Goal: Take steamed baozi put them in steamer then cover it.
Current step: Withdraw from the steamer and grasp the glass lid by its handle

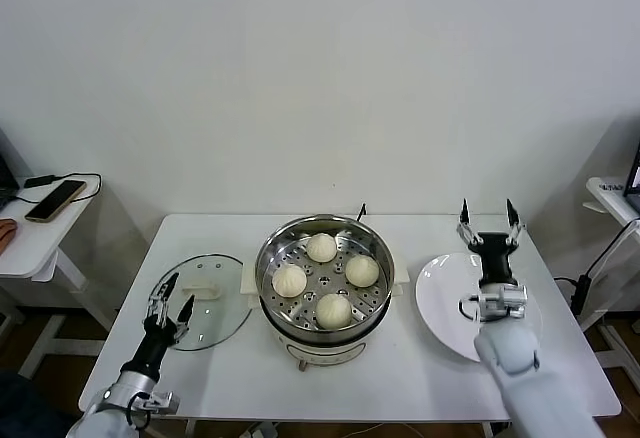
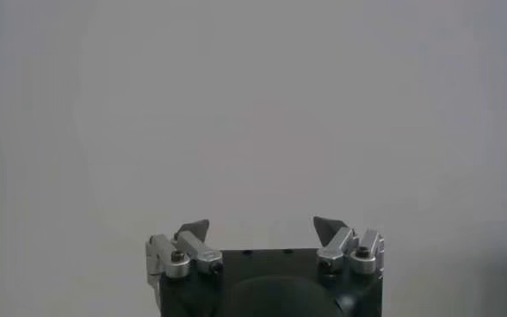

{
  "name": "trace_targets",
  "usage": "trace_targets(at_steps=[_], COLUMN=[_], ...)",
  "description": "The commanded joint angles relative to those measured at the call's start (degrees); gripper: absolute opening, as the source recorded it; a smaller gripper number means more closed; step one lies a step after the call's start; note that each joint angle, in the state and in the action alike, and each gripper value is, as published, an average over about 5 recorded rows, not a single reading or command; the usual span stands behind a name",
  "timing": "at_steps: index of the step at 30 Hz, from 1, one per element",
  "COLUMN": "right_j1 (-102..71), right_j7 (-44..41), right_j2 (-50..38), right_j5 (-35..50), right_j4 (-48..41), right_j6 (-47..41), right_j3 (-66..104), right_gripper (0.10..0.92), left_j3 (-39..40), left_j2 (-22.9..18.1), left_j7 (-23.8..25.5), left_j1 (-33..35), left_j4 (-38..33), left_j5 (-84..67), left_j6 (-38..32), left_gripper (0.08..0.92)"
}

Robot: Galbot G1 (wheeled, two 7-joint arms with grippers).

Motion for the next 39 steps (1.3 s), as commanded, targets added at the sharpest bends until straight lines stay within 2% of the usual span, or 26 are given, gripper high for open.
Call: trace_targets(at_steps=[1, 10, 39], right_j1=[-11.9, -13.3, -14.5], right_j7=[0.5, -1.0, -1.5], right_j2=[9.7, 12.2, 12.8], right_j5=[-4.2, -6.1, -7.4], right_j4=[1.2, 0.0, -0.6], right_j6=[2.1, 2.4, 2.5], right_j3=[8.7, 9.2, 11.4], right_gripper=[0.823, 0.823, 0.823], left_j3=[-0.1, 0.4, 3.5], left_j2=[0.5, -0.3, -3.7], left_j7=[-1.5, -4.4, -5.1], left_j1=[-1.4, -6.7, -18.3], left_j4=[8.6, 13.3, 23.2], left_j5=[11.0, 10.6, 12.3], left_j6=[-0.2, -2.2, -1.3], left_gripper=[0.823, 0.823, 0.823])
